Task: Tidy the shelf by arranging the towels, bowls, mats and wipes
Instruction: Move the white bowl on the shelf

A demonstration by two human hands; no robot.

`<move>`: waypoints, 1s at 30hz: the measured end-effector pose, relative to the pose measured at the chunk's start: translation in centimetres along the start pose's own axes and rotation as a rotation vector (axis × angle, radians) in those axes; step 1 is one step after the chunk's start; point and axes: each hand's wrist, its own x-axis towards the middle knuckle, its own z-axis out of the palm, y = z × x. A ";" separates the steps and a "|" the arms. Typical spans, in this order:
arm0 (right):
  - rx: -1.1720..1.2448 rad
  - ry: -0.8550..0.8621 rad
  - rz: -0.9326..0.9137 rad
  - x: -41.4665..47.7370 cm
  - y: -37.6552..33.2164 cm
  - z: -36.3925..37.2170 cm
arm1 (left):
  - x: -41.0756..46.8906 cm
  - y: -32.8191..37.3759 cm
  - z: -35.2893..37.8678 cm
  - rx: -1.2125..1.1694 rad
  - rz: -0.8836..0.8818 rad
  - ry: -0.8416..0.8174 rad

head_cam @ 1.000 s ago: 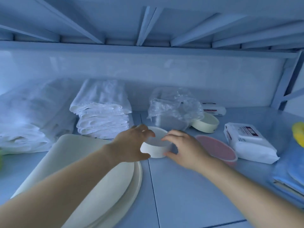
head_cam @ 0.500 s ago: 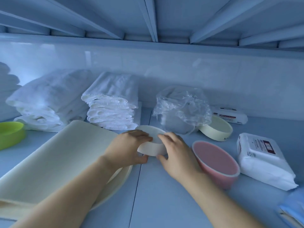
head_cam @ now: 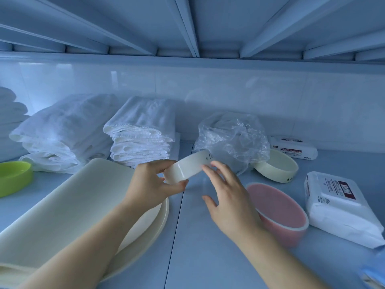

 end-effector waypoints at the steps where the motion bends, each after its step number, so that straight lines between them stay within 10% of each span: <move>1: 0.010 -0.009 0.003 0.1 -0.2 0.0 | 0.0 0.1 -0.1 -0.042 -0.035 0.006; 20: 0.046 -0.286 0.020 0.4 -0.9 1.7 | 0.2 1.0 0.7 -0.543 -0.680 -0.099; 30: 0.030 -0.300 0.020 0.4 -0.6 2.0 | 0.2 -1.4 0.3 -0.204 -0.368 -0.112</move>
